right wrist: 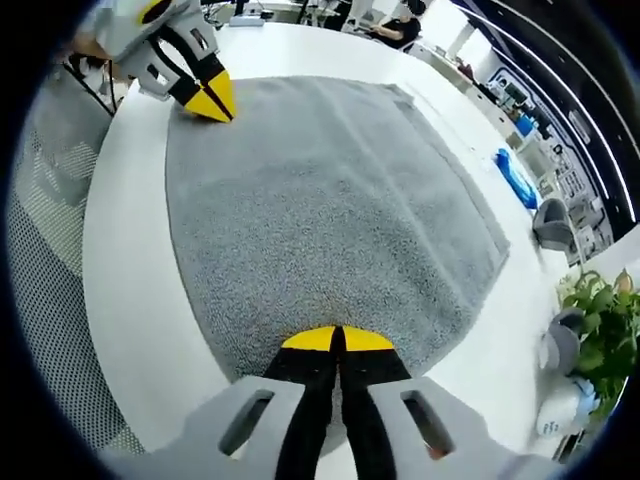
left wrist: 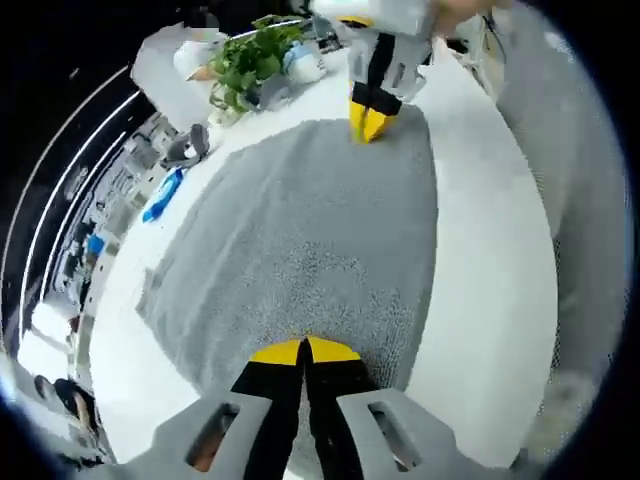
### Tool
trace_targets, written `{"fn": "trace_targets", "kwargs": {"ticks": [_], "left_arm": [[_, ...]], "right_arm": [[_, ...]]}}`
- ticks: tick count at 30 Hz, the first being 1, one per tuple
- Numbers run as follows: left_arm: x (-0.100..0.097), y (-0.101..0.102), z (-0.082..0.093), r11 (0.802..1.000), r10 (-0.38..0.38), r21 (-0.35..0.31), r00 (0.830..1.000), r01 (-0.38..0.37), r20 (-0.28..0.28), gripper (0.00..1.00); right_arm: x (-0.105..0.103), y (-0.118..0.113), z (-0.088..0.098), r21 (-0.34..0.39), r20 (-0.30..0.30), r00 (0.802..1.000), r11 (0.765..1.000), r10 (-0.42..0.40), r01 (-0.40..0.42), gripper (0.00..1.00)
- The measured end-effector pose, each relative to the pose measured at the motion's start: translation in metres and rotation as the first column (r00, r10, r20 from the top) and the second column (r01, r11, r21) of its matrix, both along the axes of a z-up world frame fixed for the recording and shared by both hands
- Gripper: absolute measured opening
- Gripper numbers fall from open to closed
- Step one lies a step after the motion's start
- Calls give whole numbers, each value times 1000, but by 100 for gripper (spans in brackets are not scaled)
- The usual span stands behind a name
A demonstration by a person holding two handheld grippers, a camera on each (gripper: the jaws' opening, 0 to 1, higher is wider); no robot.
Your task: Fold the towel on the table until its edges align and the towel forms a compact rectangular stack.
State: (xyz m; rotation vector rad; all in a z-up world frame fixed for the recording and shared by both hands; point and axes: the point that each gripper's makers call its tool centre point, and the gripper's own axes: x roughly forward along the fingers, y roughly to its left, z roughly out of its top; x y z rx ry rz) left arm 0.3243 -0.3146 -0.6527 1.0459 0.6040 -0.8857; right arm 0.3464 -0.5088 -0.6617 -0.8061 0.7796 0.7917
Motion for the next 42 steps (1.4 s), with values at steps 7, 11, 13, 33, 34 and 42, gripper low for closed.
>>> {"fn": "trace_targets", "kwargs": {"ticks": [7, 11, 13, 33, 34, 42], "left_arm": [[-26, 41, -5, 983, 180, 4, 967, -182, -182, 1], [-23, 38, -3, 979, 190, -41, 968, -200, -165, 1], [-24, 37, -2, 979, 195, -31, 966, -203, -171, 1], [-47, 61, -2, 939, 307, -72, 911, -337, -274, 8], [-48, 61, -2, 934, 312, -83, 907, -347, -282, 9], [-51, 54, -4, 942, 313, -38, 912, -334, -267, 12]], "right_arm": [[1, 1, 0, 40, -43, 998, 998, -39, 41, 0], [0, 2, -1, -14, -31, 1000, 1000, -2, 2, 0], [0, 1, 0, -18, -37, 999, 1000, 1, -2, 0], [-3, -4, -1, 39, -104, 993, 997, -65, 69, 0], [-3, -4, -2, 44, -105, 992, 997, -66, 71, 0], [-4, -3, 0, 197, -161, 984, 974, -78, 110, 0]]}}
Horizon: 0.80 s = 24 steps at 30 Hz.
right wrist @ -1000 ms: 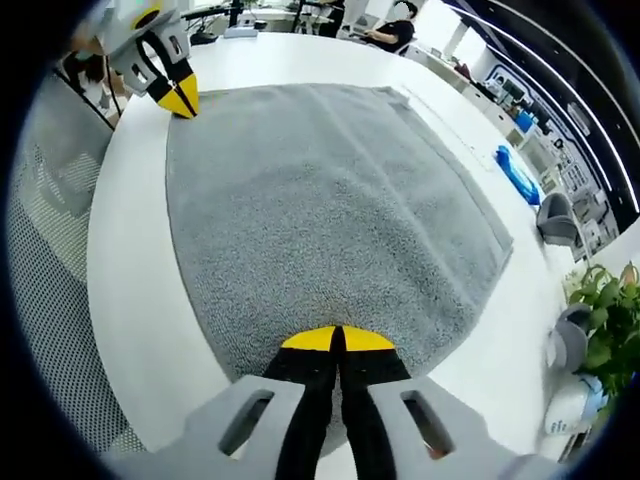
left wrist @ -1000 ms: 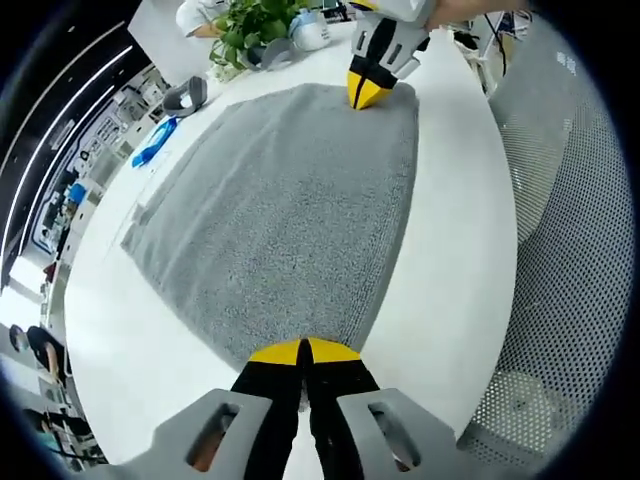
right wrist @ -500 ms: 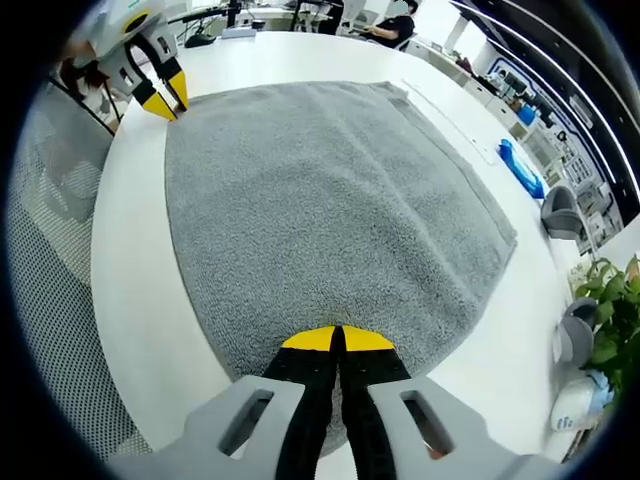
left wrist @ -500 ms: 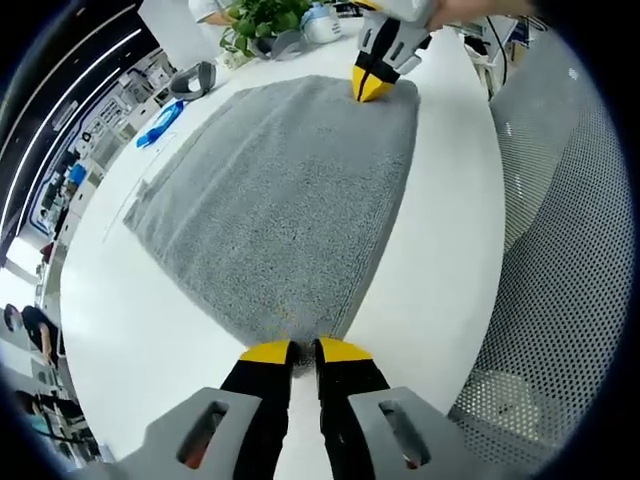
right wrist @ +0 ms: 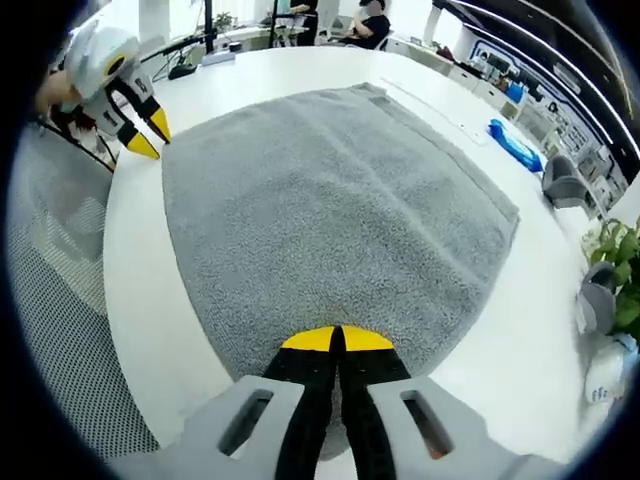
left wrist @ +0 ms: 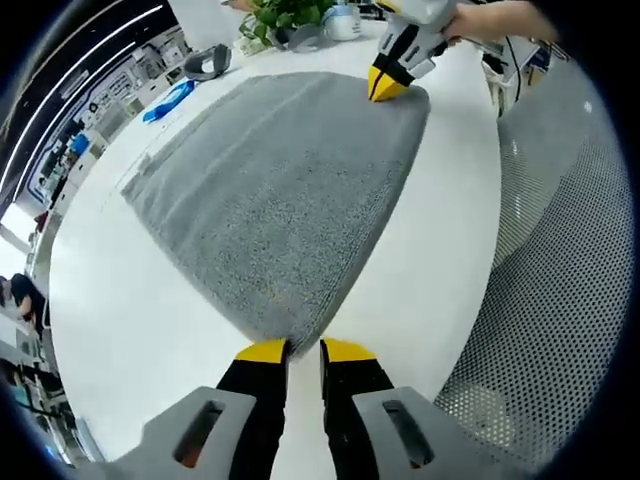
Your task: Fold the towel on the table until its edges align and the towel forms a compact rectangular stack.
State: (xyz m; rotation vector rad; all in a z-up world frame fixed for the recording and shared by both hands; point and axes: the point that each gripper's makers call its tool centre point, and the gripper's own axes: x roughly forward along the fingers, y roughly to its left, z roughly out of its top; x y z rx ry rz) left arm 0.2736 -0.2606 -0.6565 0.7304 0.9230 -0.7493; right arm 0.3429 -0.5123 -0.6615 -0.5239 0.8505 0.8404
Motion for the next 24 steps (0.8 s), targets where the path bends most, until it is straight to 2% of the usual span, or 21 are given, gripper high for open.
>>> {"fn": "trace_targets", "kwargs": {"ticks": [2, 3, 4, 5, 6, 8, 9, 12, 14, 15, 16, 19, 20, 21, 23, 24], "left_arm": [[1, 1, 1, 1000, -17, 16, 1000, 17, 11, 11], [3, 1, 4, 1000, -24, 17, 999, 23, 29, 10], [5, 0, 7, 999, -32, 9, 999, 32, 44, 10], [7, -2, 9, 999, -37, -3, 998, 37, 57, 11], [8, -3, 11, 999, -37, -11, 997, 38, 66, 11], [10, -4, 10, 999, -42, -6, 997, 42, 69, 11], [9, -3, 5, 998, -57, 11, 997, 57, 59, 11], [6, -2, 0, 994, -101, 50, 994, 99, 40, 11], [6, -2, 0, 993, -106, 59, 994, 103, 41, 11], [6, -2, 0, 993, -107, 62, 993, 105, 40, 11], [7, -3, 0, 992, -112, 66, 993, 109, 41, 11], [7, -3, 0, 991, -117, 71, 992, 114, 45, 11], [7, -3, 0, 991, -117, 69, 992, 114, 46, 11], [8, -2, 1, 991, -116, 67, 992, 112, 51, 10], [10, 0, 1, 992, -110, 63, 992, 106, 59, 9], [11, 1, 1, 994, -100, 51, 993, 97, 62, 9]], "right_arm": [[-3, -5, 3, 73, -31, 999, 997, -36, 38, 0], [-2, -6, 5, 83, -26, 999, 996, -24, 26, 0], [4, -18, 12, 116, 20, 991, 985, -130, 127, 0], [5, -23, 17, 139, 51, 988, 981, -143, 135, 0], [-2, -31, 20, 159, 47, 987, 977, -153, 144, 0], [-18, -44, 19, 144, 8, 993, 982, -122, 120, 0], [-24, -50, 18, 122, 12, 995, 988, -99, 96, 0], [-39, -65, 16, 20, 62, 998, 1000, -19, 18, 12], [-55, -58, 16, 34, 71, 996, 997, 62, -64, 12], [-60, -54, 18, 23, 99, 989, 994, 108, -111, 10], [-64, -52, 17, 11, 100, 987, 992, 124, -126, 9], [-74, -44, 9, -65, 102, 972, 976, 213, -207, 15], [-72, -45, 6, -102, 108, 968, 971, 228, -218, 15], [-68, -48, 3, -123, 117, 972, 974, 205, -191, 12], [-61, -48, 2, -110, 127, 977, 981, 172, -158, 7], [-57, -49, 3, -90, 123, 985, 989, 124, -114, 7]]}}
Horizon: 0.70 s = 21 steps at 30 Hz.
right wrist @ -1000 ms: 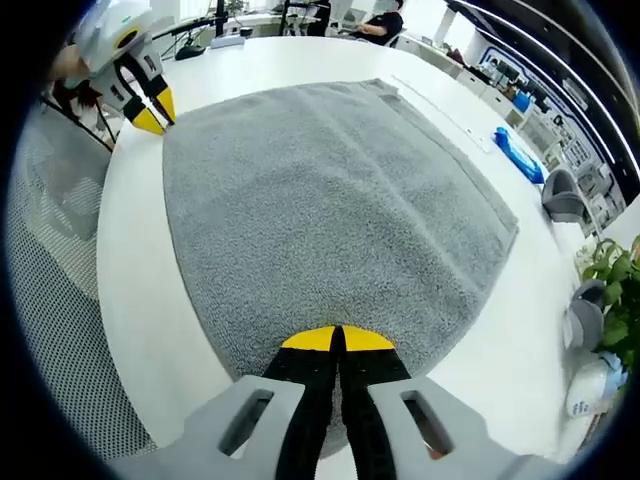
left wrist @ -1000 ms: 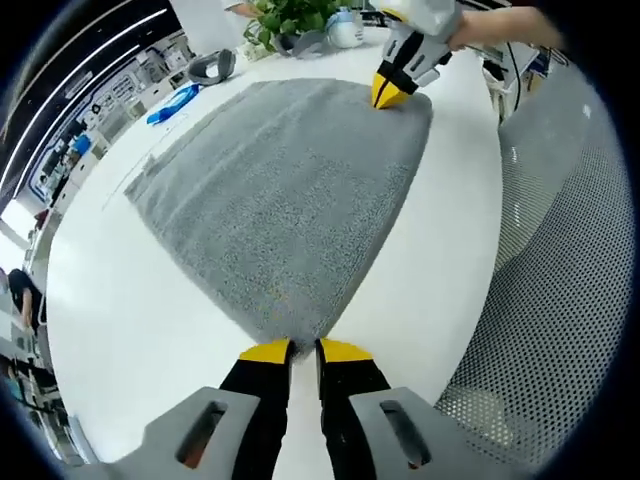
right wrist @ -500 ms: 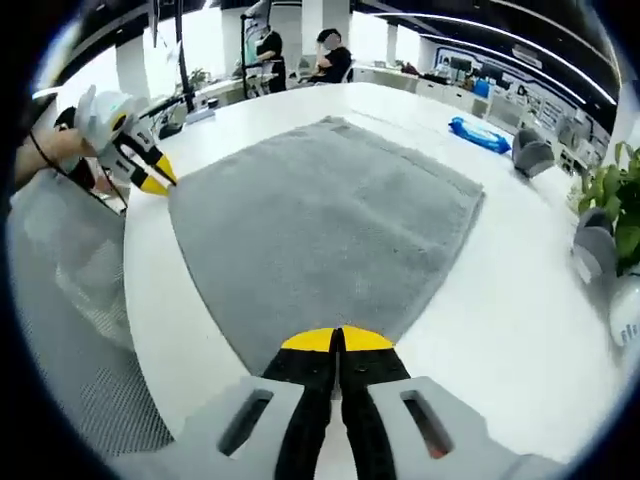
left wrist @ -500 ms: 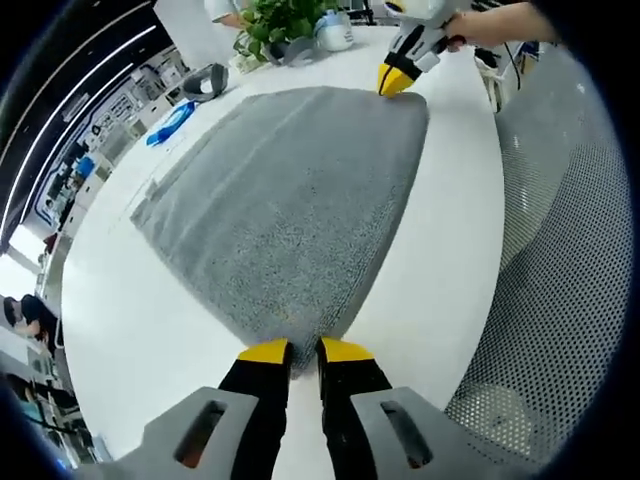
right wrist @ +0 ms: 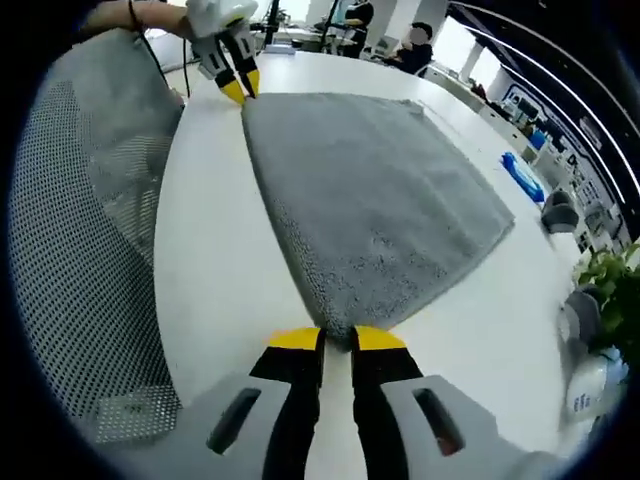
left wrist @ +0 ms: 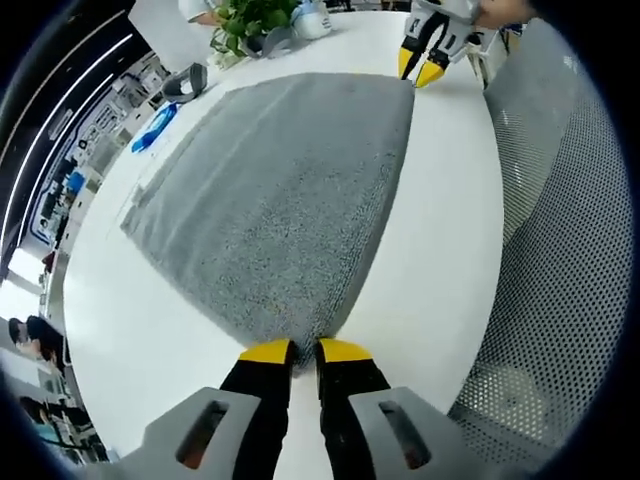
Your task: Fold the towel on the table until its edges align and the towel forms a compact rectangular stack.
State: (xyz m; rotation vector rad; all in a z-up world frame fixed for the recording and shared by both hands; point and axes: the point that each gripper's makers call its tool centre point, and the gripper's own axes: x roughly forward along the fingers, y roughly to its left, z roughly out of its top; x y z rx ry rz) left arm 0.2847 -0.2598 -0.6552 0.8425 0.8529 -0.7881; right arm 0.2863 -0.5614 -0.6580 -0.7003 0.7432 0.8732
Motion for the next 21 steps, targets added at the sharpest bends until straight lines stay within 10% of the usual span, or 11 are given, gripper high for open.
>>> {"fn": "trace_targets", "kwargs": {"ticks": [11, 21], "left_arm": [[17, -5, 19, 963, 183, -201, 983, -177, 15, 3], [38, -7, 61, 886, 319, -388, 942, -255, 108, 2]], "right_arm": [[1, -2, 9, 65, -34, 997, 996, -65, 67, 0], [22, 1, 68, 364, -15, 968, 901, -250, 238, 0]]}}
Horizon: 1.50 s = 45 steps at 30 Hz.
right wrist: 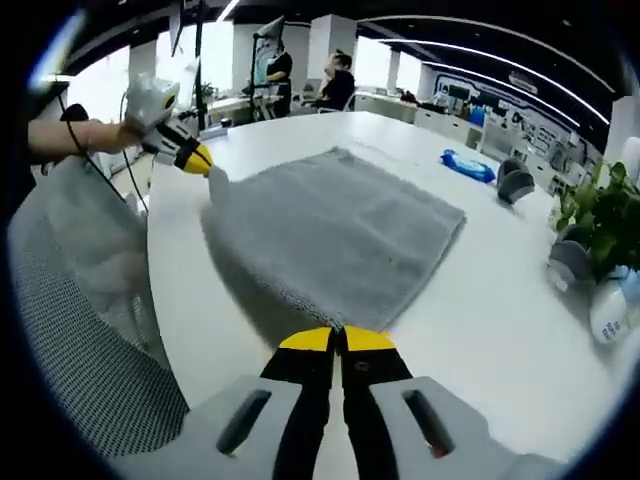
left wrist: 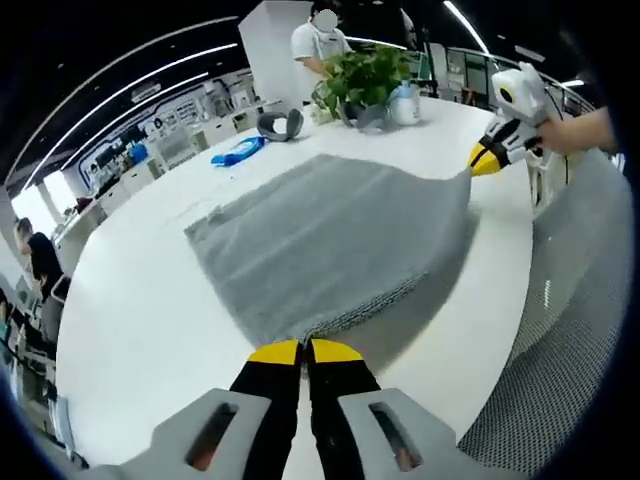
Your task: Fold the towel on the table until its edges align and the towel forms a compact rectangular stack.
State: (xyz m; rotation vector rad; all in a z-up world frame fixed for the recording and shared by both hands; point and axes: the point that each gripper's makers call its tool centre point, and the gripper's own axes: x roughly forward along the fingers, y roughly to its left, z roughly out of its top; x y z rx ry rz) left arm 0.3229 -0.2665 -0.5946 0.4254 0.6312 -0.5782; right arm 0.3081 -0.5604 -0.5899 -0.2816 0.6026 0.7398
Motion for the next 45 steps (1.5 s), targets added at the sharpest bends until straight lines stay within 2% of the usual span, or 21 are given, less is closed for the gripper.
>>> {"fn": "trace_targets", "kwargs": {"ticks": [4, 6, 10, 13, 17, 19, 21, 23, 26, 28, 31, 32, 35, 36, 37, 39, 40, 42, 43, 44, 45], "left_arm": [[7, -2, 15, 995, 42, -93, 998, -38, 45, 2], [8, -1, 22, 985, 77, -159, 996, -69, 45, 2], [5, -12, 37, 948, 64, -314, 997, -45, 49, 2], [9, -9, 47, 941, 89, -333, 993, -60, 74, 2], [10, -19, 66, 917, 73, -399, 989, -16, 129, 2], [11, -24, 69, 907, 69, -420, 989, -9, 128, 2], [10, -31, 71, 899, 46, -437, 990, 16, 131, 2], [8, -38, 71, 905, 13, -422, 990, 47, 137, 2], [4, -45, 72, 913, -27, -398, 988, 87, 152, 2], [4, -50, 75, 905, -56, -407, 984, 121, 168, 2], [3, -50, 75, 897, -59, -425, 986, 121, 156, 2], [2, -51, 78, 887, -59, -445, 986, 125, 158, 2], [0, -52, 91, 828, -36, -549, 988, 114, 151, 2], [2, -50, 96, 800, -13, -591, 989, 99, 148, 2], [3, -48, 101, 763, 3, -640, 991, 85, 134, 2], [5, -44, 107, 718, 24, -693, 991, 72, 128, 2], [4, -42, 113, 685, 31, -725, 991, 73, 129, 2], [2, -40, 121, 638, 38, -766, 991, 77, 131, 2], [1, -40, 123, 622, 40, -779, 990, 79, 132, 2], [1, -37, 125, 620, 46, -781, 990, 78, 136, 2], [1, -37, 126, 618, 50, -783, 990, 75, 134, 2]], "right_arm": [[6, 0, 16, 54, 27, 999, 998, -41, 40, 0], [8, 0, 22, 89, 21, 998, 994, -63, 61, 0], [12, 0, 33, 168, 21, 994, 980, -110, 105, 0], [14, -1, 45, 238, 23, 989, 962, -146, 137, 0], [18, -6, 63, 348, 33, 981, 922, -193, 170, 0], [15, -9, 65, 342, 39, 980, 924, -196, 171, 0], [13, -9, 66, 364, 34, 978, 914, -204, 178, 0], [9, -5, 67, 413, 17, 979, 893, -205, 180, 0], [4, -4, 70, 425, 16, 982, 890, -190, 165, 0], [2, -3, 76, 438, 26, 985, 888, -171, 142, 0], [-2, -3, 82, 470, 38, 988, 875, -152, 117, 0], [-2, -4, 84, 483, 37, 988, 868, -151, 114, 0], [-5, -6, 88, 539, 21, 986, 832, -166, 128, 0], [-5, -6, 91, 575, 11, 984, 806, -176, 138, 0], [-5, -5, 93, 583, 26, 985, 803, -170, 123, 0], [-6, -1, 95, 593, 34, 987, 798, -159, 108, 0], [-6, 2, 101, 639, 26, 988, 762, -155, 103, 0], [-6, 3, 109, 679, 29, 988, 728, -154, 94, 0], [-6, 2, 110, 687, 30, 988, 721, -152, 90, 0], [-6, 0, 112, 707, 26, 988, 702, -152, 89, 0], [-6, -2, 112, 711, 22, 988, 697, -155, 93, 0]]}}
